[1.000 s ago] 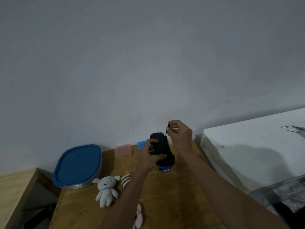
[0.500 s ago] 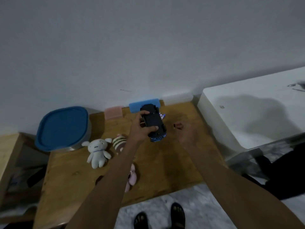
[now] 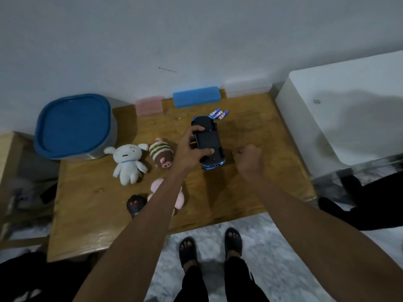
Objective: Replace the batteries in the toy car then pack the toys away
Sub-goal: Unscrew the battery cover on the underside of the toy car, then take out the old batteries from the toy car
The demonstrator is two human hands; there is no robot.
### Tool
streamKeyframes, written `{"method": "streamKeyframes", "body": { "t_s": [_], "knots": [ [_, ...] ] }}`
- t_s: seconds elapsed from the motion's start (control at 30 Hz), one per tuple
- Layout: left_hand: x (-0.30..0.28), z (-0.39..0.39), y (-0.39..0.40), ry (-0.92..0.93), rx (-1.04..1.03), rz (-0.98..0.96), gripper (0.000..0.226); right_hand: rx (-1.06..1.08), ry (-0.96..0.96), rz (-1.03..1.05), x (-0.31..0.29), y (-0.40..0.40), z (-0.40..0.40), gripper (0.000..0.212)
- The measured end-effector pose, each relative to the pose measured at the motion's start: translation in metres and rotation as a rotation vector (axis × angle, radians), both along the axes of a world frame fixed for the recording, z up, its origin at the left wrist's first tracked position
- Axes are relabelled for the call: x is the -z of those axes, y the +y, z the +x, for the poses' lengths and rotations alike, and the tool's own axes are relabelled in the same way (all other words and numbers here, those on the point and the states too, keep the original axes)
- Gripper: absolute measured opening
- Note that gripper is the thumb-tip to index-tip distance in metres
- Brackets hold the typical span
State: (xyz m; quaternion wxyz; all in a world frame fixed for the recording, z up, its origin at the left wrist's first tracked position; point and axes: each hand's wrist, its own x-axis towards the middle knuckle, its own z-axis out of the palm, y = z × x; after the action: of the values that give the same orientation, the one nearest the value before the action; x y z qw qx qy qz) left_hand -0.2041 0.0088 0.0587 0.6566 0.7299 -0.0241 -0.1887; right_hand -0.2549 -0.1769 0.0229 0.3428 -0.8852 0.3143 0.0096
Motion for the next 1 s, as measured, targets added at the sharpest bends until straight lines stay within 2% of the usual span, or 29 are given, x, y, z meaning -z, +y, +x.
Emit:
{"method": "streamKeyframes", "body": {
  "t_s": [0.1,0.17,0.27,0.43,0.6,0.77,0.9,1.0],
  "knots": [
    [-0.004,0.002,0.002,-0.014,-0.013,-0.003,0.064,0.02,-0.278,0.171,-0.028,0.008,0.021,0.017],
    [-0.006,0.002,0.002,-0.037,-0.012,0.01,0.064,-0.061,-0.369,0.251,-0.047,0.016,0.035,0.016],
    [-0.006,0.0,0.006,-0.07,0.008,0.025,0.065,-0.247,-0.327,0.304,-0.058,0.025,0.05,0.018],
    [0.001,-0.008,0.016,-0.116,0.014,0.011,0.065,-0.394,-0.234,0.215,-0.054,0.034,0.049,0.022],
    [0.014,-0.017,0.026,-0.077,0.0,0.025,0.067,-0.369,-0.16,0.268,-0.051,0.041,0.049,0.017],
    [0.016,-0.018,0.033,-0.046,-0.009,0.026,0.079,-0.348,-0.079,0.48,-0.07,0.032,0.047,0.012],
    [0.01,-0.011,0.032,-0.048,0.014,0.062,0.084,-0.168,-0.167,0.577,-0.081,0.017,0.044,0.009],
    [0.008,-0.007,0.03,-0.027,0.031,0.054,0.087,-0.043,-0.207,0.57,-0.076,-0.003,0.04,0.014]
  ]
}}
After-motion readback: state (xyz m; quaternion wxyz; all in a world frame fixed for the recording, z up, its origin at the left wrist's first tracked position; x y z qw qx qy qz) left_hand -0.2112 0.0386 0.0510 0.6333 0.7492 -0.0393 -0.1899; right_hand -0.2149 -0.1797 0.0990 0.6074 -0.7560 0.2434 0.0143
